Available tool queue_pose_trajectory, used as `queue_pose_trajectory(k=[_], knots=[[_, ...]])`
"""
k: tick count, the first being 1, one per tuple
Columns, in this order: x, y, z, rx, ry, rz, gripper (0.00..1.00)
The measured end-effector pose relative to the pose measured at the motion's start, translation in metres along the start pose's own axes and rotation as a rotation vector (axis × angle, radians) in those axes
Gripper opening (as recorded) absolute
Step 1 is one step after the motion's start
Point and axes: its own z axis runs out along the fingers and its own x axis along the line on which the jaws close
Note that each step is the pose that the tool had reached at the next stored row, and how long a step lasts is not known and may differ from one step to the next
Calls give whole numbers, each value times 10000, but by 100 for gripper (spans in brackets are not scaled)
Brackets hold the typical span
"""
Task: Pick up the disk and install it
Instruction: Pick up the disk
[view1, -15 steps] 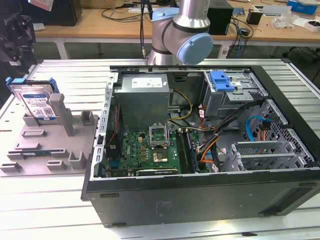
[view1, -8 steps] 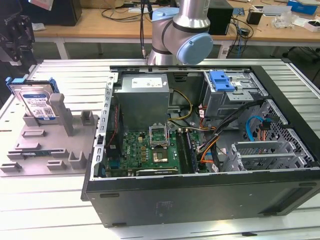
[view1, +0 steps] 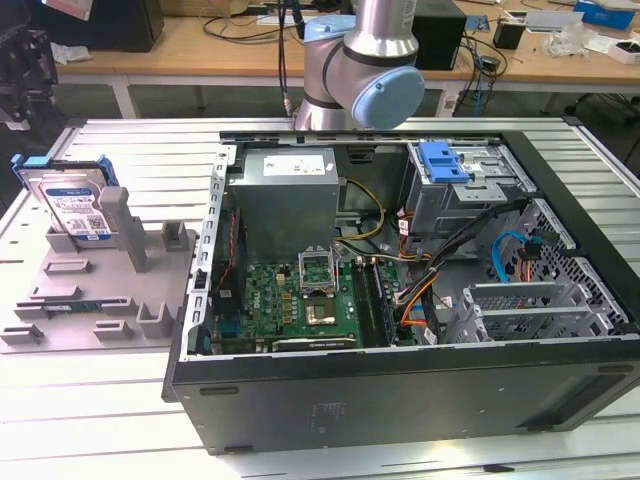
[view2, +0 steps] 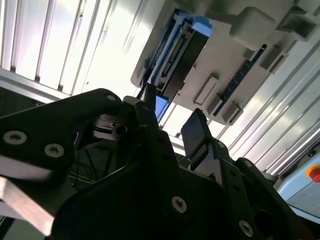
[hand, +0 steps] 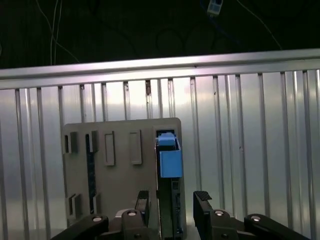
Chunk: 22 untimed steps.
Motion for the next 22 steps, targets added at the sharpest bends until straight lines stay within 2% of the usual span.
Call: queue_pose_trajectory(k=[1, 6, 10, 22], knots=[[1, 26, 10, 2, 0, -2, 48], [-1, 42, 66, 6, 2, -188, 48], [4, 128, 98, 9, 2, -195, 48], [2, 134, 167, 7, -27, -157, 48]])
